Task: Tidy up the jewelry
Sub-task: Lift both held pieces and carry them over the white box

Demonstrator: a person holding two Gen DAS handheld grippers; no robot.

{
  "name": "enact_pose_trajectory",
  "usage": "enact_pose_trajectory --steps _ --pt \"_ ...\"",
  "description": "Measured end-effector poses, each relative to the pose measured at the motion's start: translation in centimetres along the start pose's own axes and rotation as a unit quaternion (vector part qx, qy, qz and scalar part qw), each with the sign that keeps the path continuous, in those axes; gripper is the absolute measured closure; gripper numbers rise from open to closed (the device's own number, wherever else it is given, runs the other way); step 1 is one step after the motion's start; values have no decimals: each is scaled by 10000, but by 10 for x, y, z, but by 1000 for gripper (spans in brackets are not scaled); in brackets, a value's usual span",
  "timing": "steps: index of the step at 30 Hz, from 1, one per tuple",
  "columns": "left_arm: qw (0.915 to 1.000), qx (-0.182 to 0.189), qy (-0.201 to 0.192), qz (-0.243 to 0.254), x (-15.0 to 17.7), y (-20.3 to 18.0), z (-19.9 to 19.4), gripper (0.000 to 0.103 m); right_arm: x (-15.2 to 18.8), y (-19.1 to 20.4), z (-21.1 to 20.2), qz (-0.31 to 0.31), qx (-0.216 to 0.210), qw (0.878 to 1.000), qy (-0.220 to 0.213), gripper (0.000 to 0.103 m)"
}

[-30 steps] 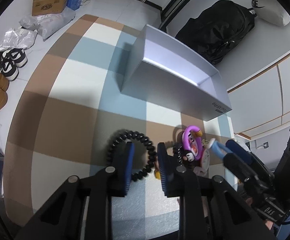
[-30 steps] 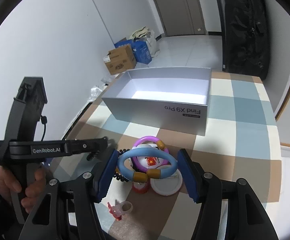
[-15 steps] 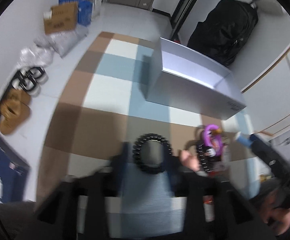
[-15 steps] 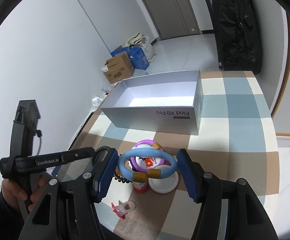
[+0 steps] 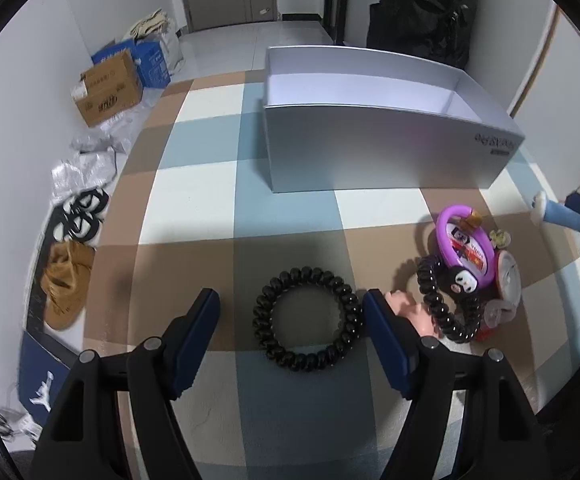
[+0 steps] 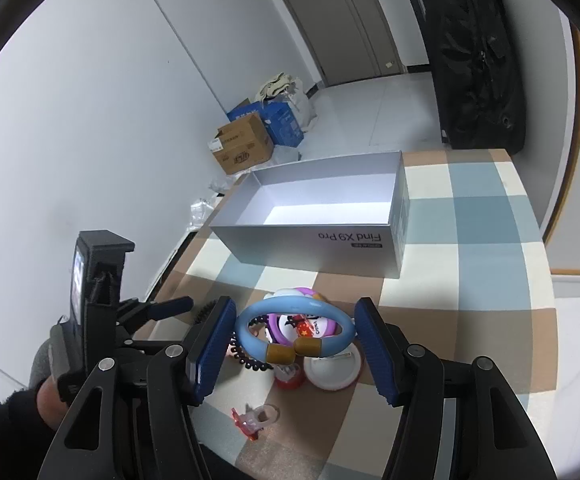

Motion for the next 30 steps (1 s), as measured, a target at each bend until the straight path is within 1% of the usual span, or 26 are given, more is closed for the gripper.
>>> enact_pose_trajectory --steps 1,2,3,4,7,8,11,12,18,23,25,27,30 --pt "10000 -7 13 47 1 0 0 35 -1 0 -1 8 -16 10000 -17 42" --pt "10000 28 6 73 0 -1 -2 42 -2 0 -2 18 -33 10000 -31 42" --pt "10000 41 -3 85 -3 -1 -3 56 -3 1 -2 24 -48 10000 -43 42" --pt "9999 67 -15 82 -5 -1 -4 60 -3 0 -3 28 -53 10000 -52 42" --pt "9998 196 8 -93 -7 1 -3 66 -6 3 -4 16 -73 10000 -58 42" --pt "9993 319 2 -198 -8 3 -4 68 -7 3 -5 13 -71 10000 -58 42" --pt "9957 744 -20 -558 -10 6 -5 69 -14 7 -9 -22 -140 9998 -103 42" --pt "9945 802 -65 -671 -11 9 -7 69 -15 9 -10 -40 -150 9998 -118 42" --pt "9902 972 -613 -793 -29 2 -40 69 -27 14 -13 -12 -243 9996 -135 43" --pt "9844 1111 -1033 -895 -56 3 -61 69 -42 21 -11 66 -349 9992 -162 43" --pt "9827 1141 -1170 -877 -65 3 -65 69 -52 24 -11 76 -409 9989 -223 43" --pt "9796 1259 -1319 -847 -79 5 -67 69 -64 27 -8 81 -464 9985 -278 43" --pt "9782 1309 -1408 -789 -102 7 -61 69 -81 27 0 148 -527 9980 -317 43"
Point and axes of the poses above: each gripper's, at about its wrist camera, not at the fingertips, and z roughly the way its jaws point, y to its left, x to its underside, the point moved 7 cm from there along z, roughly the way its jaws point, and after that the axes turned 13 degrees about z, right-handed, at the moved point
